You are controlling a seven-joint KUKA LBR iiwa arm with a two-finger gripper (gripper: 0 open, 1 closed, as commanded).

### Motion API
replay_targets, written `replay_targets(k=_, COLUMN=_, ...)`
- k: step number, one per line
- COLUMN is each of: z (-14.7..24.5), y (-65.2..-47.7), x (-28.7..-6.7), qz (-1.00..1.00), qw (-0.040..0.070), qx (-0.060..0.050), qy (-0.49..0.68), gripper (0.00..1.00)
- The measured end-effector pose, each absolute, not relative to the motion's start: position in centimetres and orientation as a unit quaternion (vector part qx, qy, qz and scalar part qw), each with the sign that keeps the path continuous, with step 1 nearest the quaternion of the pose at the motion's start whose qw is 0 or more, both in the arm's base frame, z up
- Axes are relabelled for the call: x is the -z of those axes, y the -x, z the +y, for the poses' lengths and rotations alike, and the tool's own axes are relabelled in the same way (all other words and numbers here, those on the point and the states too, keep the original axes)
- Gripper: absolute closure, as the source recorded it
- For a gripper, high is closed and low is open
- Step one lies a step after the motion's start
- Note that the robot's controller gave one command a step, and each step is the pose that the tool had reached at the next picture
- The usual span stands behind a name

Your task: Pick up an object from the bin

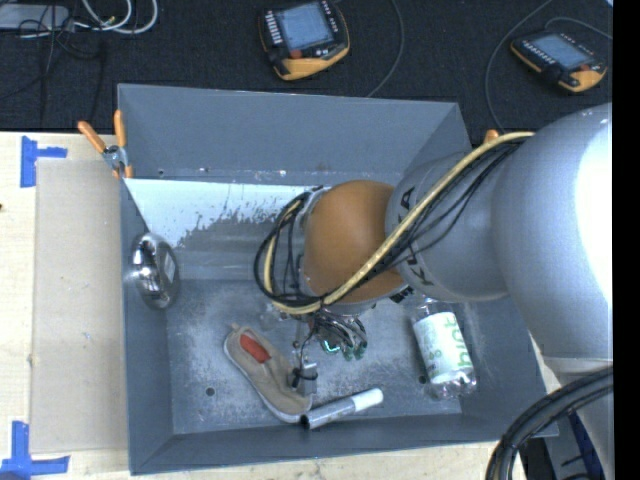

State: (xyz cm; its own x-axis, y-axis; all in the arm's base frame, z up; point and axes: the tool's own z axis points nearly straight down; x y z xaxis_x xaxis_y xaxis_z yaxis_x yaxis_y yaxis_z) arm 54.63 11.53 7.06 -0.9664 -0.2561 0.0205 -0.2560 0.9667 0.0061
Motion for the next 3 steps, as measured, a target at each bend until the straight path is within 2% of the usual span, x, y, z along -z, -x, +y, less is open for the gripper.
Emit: replay_targets(k=3, z=11.50, y=-54.64, x=-7.05, qz=-0.992, qw=0.011, qx=0.002, qy=-0.128, gripper=0.00)
